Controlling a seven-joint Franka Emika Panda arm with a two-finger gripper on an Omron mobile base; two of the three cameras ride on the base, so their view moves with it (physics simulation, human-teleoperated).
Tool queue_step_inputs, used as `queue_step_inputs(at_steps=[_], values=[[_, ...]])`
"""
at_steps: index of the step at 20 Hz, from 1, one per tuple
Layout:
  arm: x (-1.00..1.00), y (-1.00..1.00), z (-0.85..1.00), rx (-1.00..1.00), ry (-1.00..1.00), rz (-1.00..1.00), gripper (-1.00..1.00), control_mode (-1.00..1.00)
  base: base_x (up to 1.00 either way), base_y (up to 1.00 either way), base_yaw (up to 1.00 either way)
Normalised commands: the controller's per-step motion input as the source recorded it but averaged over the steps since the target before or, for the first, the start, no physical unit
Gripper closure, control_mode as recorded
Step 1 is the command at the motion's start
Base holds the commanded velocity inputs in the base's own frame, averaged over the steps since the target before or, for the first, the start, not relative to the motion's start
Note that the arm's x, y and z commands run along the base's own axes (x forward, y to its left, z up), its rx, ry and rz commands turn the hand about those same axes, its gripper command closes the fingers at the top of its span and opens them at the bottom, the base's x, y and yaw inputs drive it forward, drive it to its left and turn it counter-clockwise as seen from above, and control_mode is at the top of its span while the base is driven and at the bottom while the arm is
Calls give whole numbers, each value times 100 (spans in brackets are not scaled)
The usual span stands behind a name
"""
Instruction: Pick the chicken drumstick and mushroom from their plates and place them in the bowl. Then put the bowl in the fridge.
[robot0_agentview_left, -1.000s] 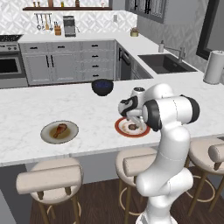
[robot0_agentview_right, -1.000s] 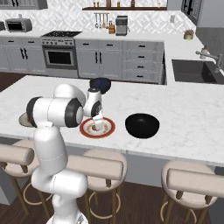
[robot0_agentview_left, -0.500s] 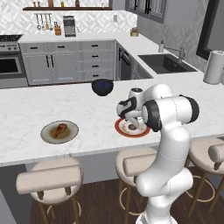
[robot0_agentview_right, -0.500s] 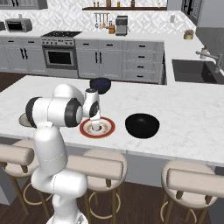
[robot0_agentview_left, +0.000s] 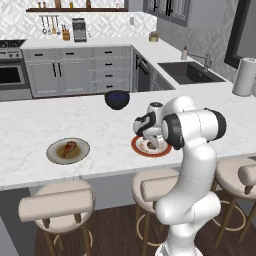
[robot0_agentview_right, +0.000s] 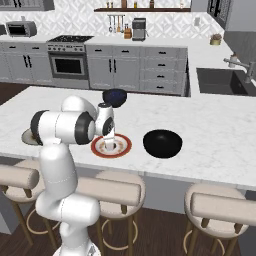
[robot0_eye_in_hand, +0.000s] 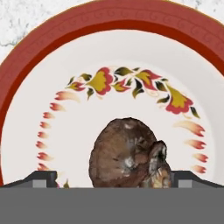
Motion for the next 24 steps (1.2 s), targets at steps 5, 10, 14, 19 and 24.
queue_step_inputs(at_steps=[5,10,14,19,24], values=[[-2,-7,-17,0,0,0,-100,-100,0,0,0],[-6,-1,-17,0,0,-1,-100,-100,0,0,0],[-9,0,-24,0,0,-1,100,-100,0,0,0],[0,-6,-1,-1,0,0,100,-100,0,0,0],[0,-31,22,-3,0,0,100,-100,0,0,0]])
